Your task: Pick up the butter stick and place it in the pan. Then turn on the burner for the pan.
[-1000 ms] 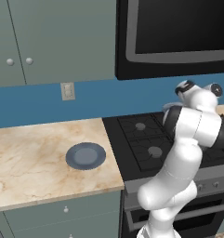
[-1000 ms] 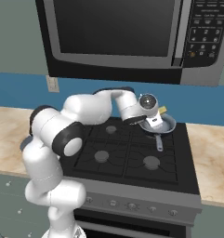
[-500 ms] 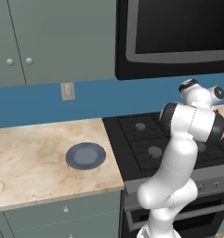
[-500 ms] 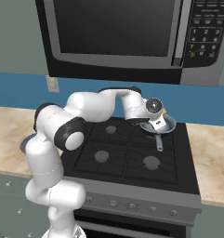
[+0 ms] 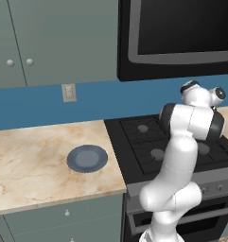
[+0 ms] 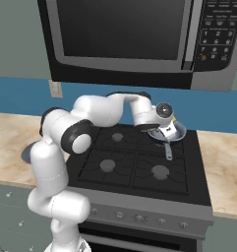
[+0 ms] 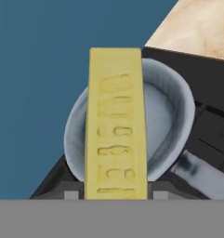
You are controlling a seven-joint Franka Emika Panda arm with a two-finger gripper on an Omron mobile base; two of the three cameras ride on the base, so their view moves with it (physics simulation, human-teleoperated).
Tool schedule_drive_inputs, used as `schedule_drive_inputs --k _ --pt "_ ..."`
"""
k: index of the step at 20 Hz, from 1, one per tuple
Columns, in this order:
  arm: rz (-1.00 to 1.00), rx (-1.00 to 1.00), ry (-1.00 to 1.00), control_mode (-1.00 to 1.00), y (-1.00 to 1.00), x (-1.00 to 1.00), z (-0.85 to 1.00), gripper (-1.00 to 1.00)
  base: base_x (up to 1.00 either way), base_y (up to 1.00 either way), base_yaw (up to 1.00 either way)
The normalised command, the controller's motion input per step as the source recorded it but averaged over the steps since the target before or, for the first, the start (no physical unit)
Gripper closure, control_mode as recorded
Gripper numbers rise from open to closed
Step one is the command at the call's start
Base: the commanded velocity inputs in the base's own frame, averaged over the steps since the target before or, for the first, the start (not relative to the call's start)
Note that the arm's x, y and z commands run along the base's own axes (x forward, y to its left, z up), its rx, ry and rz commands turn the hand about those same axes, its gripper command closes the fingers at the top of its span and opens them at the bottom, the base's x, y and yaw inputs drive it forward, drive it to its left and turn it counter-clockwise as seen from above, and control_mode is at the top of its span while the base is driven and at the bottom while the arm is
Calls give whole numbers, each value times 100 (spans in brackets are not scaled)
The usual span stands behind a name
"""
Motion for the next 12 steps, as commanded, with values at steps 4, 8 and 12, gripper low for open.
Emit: schedule_drive_inputs --k 4,8,12 --pt "1 0 3 -100 0 17 -3 100 0 0 0" --pt "1 0 3 -100 0 15 -8 100 0 0 0" --pt "1 0 3 -100 0 14 -12 100 0 0 0"
